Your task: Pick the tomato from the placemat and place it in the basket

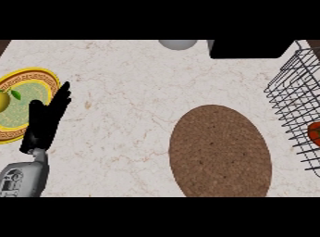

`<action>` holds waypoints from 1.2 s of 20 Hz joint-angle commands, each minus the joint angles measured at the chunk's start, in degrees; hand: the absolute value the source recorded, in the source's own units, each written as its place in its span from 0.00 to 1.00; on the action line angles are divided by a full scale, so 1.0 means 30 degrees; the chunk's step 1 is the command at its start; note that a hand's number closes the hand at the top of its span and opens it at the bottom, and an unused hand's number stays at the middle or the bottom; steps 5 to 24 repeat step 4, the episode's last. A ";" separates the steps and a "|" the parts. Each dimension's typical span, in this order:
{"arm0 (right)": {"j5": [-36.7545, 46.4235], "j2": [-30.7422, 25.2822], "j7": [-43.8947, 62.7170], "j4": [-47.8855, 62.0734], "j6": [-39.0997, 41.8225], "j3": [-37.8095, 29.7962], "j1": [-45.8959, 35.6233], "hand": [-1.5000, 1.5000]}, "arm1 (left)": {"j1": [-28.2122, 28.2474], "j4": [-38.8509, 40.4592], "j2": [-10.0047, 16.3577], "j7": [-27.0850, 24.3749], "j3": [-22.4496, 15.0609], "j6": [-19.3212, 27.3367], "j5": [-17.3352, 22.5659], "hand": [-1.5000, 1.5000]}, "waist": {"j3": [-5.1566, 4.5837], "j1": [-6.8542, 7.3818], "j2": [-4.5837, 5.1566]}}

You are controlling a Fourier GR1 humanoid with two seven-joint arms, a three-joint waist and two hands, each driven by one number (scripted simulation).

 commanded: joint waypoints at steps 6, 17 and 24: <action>-0.2485 -0.3787 -0.3729 0.4739 0.2555 -0.4179 0.3087 0.00 | -0.0358 -0.0280 -0.0489 0.0652 -0.0438 0.0424 -0.0384 0.50 | 0.0031 -0.0098 0.0026; -0.2485 -0.3787 -0.3729 0.4739 0.2555 -0.4179 0.3087 0.00 | -0.0358 -0.0280 -0.0489 0.0652 -0.0438 0.0424 -0.0384 0.50 | 0.0031 -0.0098 0.0026; -0.2485 -0.3787 -0.3729 0.4739 0.2555 -0.4179 0.3087 0.00 | -0.0358 -0.0280 -0.0489 0.0652 -0.0438 0.0424 -0.0384 0.50 | 0.0031 -0.0098 0.0026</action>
